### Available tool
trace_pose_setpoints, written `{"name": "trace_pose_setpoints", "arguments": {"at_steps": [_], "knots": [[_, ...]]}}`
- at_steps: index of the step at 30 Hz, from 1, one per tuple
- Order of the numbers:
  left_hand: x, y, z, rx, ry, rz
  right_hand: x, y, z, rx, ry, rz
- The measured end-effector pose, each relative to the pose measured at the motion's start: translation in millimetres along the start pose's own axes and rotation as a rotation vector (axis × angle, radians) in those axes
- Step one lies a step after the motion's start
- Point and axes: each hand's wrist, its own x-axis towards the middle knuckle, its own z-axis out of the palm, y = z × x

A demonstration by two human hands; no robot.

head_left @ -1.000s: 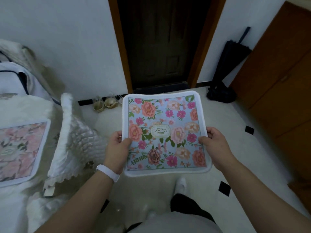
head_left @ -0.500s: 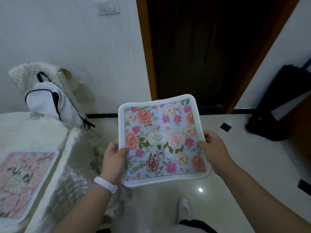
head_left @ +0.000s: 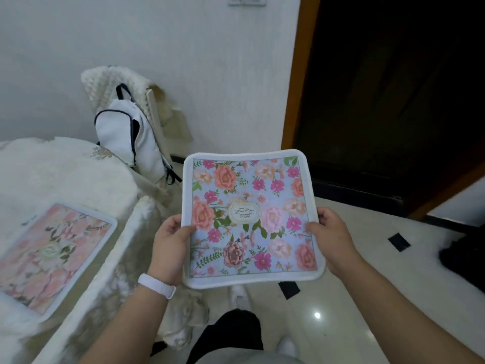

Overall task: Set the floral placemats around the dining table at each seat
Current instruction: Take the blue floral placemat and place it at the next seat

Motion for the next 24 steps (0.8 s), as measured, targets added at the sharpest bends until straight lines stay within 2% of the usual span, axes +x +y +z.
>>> {"name": "trace_pose_setpoints", "arguments": {"at_steps": [4, 13, 18, 24], "knots": [[54.6, 19.9, -10.6, -0.043, 0.036, -0.001, 44.9, -33.5, 40.6, -0.017, -0.060, -0.016], [223.1, 75.1, -17.8, -0.153, 0.077, -0.005, 169.1, -134.2, 145.2, -0.130, -0.057, -0.070], [281.9, 101.8, -46.1, -0.178, 0.130, -0.027, 218.0, -178.6, 207.0, -0.164, -0.140, -0.115], [323.9, 110.8, -70.4, -0.228, 0.230, -0.076, 268.3, -197.4, 268.1, -0.218, -0.226, -0.095]]}}
